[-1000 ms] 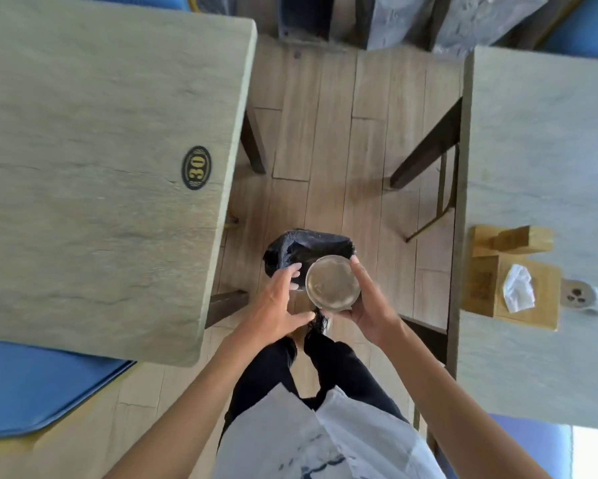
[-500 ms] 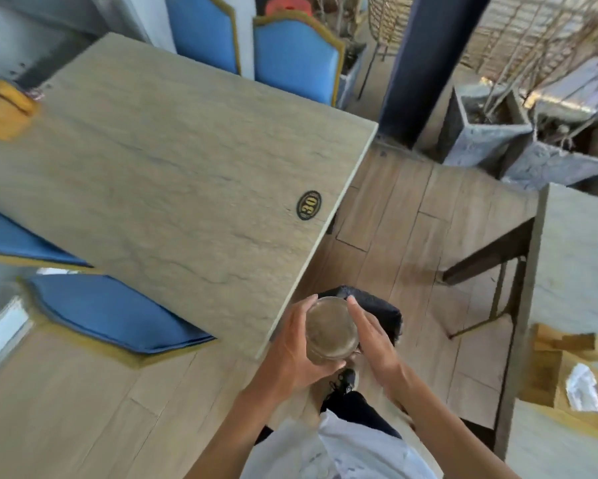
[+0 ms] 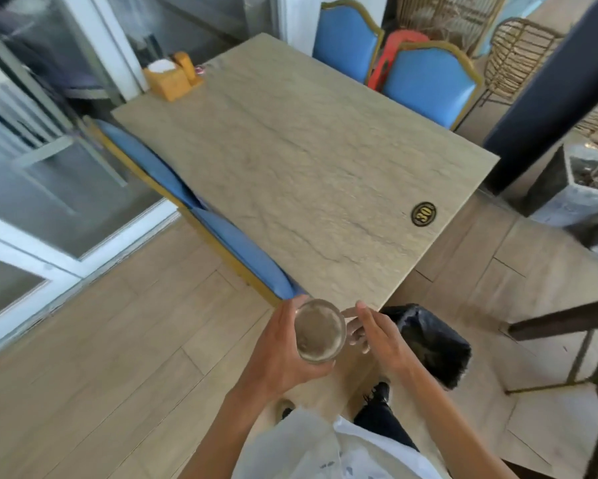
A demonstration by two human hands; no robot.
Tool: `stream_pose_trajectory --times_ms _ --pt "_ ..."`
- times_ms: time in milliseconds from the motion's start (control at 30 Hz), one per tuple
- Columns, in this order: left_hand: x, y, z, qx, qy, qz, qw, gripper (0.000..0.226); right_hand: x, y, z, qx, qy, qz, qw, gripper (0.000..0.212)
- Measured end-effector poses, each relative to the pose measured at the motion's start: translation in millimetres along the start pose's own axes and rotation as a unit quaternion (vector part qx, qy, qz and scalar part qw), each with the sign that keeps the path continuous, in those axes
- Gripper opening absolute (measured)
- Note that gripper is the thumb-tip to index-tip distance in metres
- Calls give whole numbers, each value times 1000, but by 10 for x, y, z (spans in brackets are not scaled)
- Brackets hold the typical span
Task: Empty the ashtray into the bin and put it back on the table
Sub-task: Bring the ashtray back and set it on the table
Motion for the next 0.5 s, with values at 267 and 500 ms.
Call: stream_pose_trajectory --times_ms 267,500 --pt "-425 790 179 52 32 -23 998 108 -263 -264 -535 38 -7 221 975 12" --pt "-781 1397 -251 86 48 -16 995 111 -569 -291 -1445 36 -21 225 973 14"
Point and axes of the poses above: each hand's wrist, its own z-axis away from the middle knuckle, its own y-axis out of the back of the hand, x = y × z, the point moved 7 cm from there along -z, towards the middle knuckle, and after that the axes turned 14 degrees about -x, right-handed, at the moved point
